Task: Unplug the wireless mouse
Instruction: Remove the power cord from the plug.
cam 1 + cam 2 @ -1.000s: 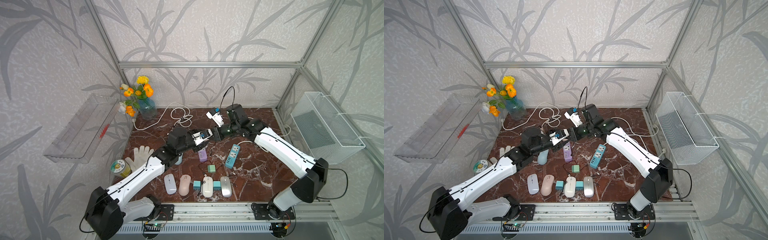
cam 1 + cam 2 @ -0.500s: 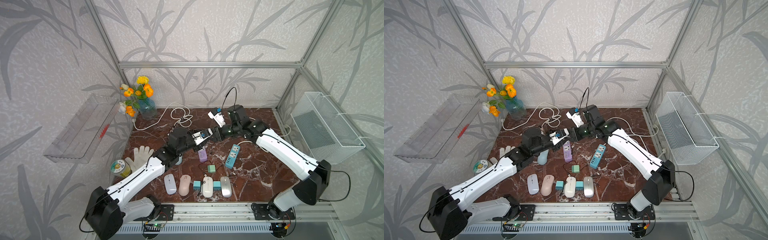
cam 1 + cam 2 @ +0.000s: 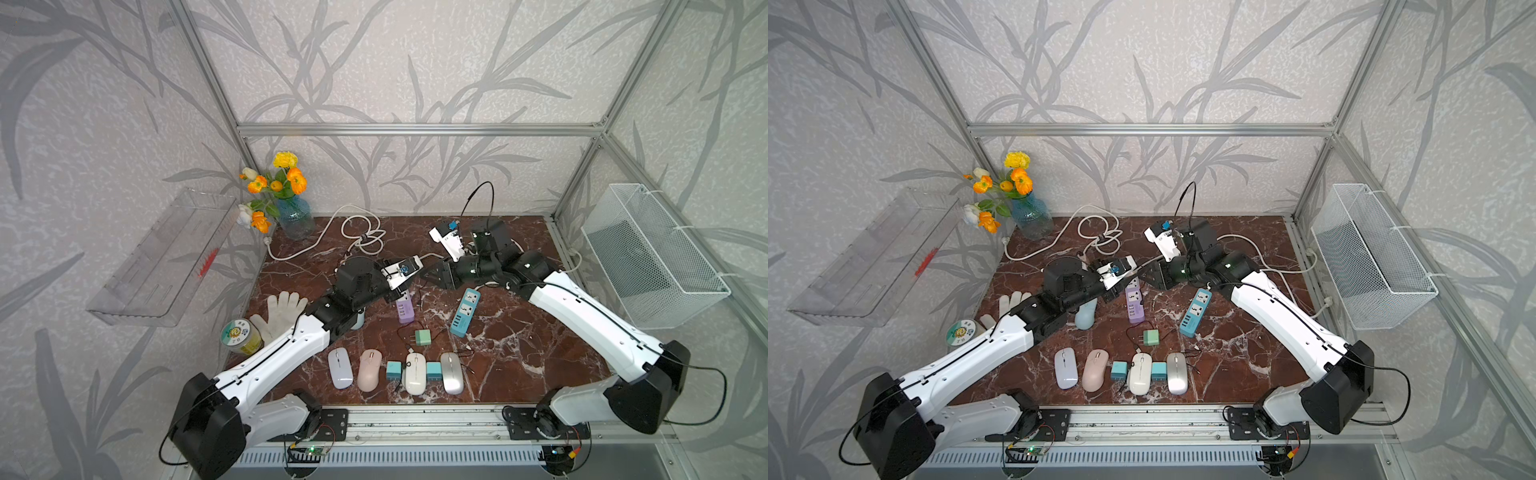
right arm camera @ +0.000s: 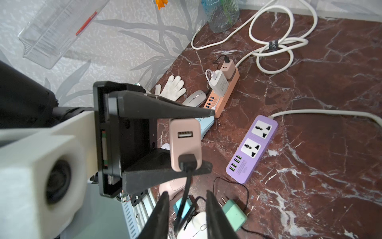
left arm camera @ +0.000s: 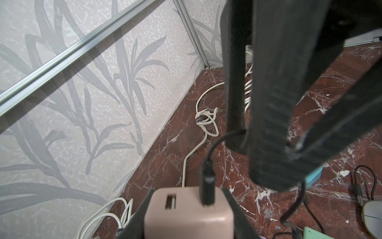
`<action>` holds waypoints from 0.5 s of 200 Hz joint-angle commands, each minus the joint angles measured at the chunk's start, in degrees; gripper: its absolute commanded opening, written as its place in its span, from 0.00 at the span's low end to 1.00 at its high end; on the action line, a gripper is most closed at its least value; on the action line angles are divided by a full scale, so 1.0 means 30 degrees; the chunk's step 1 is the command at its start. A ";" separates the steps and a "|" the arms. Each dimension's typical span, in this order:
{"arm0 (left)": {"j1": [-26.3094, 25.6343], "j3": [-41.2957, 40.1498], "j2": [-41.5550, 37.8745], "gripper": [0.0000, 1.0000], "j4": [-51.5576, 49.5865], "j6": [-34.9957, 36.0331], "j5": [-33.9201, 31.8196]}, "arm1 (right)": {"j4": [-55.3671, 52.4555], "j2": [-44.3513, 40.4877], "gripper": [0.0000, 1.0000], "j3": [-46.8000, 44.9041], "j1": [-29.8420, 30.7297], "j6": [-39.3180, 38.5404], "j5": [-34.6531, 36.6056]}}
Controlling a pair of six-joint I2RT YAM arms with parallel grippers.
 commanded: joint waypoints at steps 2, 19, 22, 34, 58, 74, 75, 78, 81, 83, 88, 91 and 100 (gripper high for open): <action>0.0037 -0.0204 -0.0450 0.00 0.0653 0.0062 -0.0056 | 0.0225 0.0102 0.28 0.0256 -0.0011 0.0023 -0.0285; 0.0030 -0.0226 -0.0471 0.00 0.0640 0.0054 0.0083 | 0.0367 0.0234 0.26 0.0313 -0.0013 0.0140 -0.0430; 0.0027 -0.0206 -0.0482 0.00 0.0641 0.0071 0.0115 | 0.0392 0.0254 0.24 0.0329 -0.0013 0.0153 -0.0451; 0.0043 -0.0206 -0.0450 0.00 0.0636 0.0054 0.0193 | 0.0521 0.0315 0.18 0.0384 0.0002 0.0257 -0.0576; 0.0047 -0.0261 -0.0479 0.00 0.0552 0.0066 0.0150 | 0.0692 0.0346 0.03 0.0376 -0.0018 0.0417 -0.0752; 0.0042 -0.0365 -0.0559 0.00 0.0310 0.0060 -0.0011 | 0.1088 -0.0087 0.00 -0.0021 -0.0200 0.0627 -0.0476; 0.0032 -0.0372 -0.0563 0.00 0.0281 0.0071 -0.0034 | 0.1141 -0.0121 0.00 -0.0063 -0.0224 0.0655 -0.0471; 0.0046 -0.0379 -0.0588 0.00 0.0168 0.0073 -0.0079 | 0.1265 -0.0270 0.00 -0.0191 -0.0306 0.0767 -0.0453; 0.0025 -0.0401 -0.0610 0.00 0.0065 0.0044 -0.0125 | 0.1431 -0.0399 0.00 -0.0317 -0.0408 0.0872 -0.0447; 0.0045 -0.0429 -0.0636 0.00 -0.0015 0.0051 -0.0161 | 0.1547 -0.0486 0.00 -0.0421 -0.0500 0.0979 -0.0462; 0.0027 -0.0515 -0.0704 0.00 -0.0229 -0.0004 -0.0241 | 0.1872 -0.0729 0.00 -0.0672 -0.0719 0.1240 -0.0492; 0.0030 -0.0576 -0.0752 0.00 -0.0358 -0.0020 -0.0273 | 0.2071 -0.0892 0.00 -0.0805 -0.0870 0.1411 -0.0558; 0.0043 -0.0801 -0.0939 0.00 -0.0675 -0.0026 -0.0342 | 0.2731 -0.1390 0.00 -0.1293 -0.1419 0.1925 -0.0832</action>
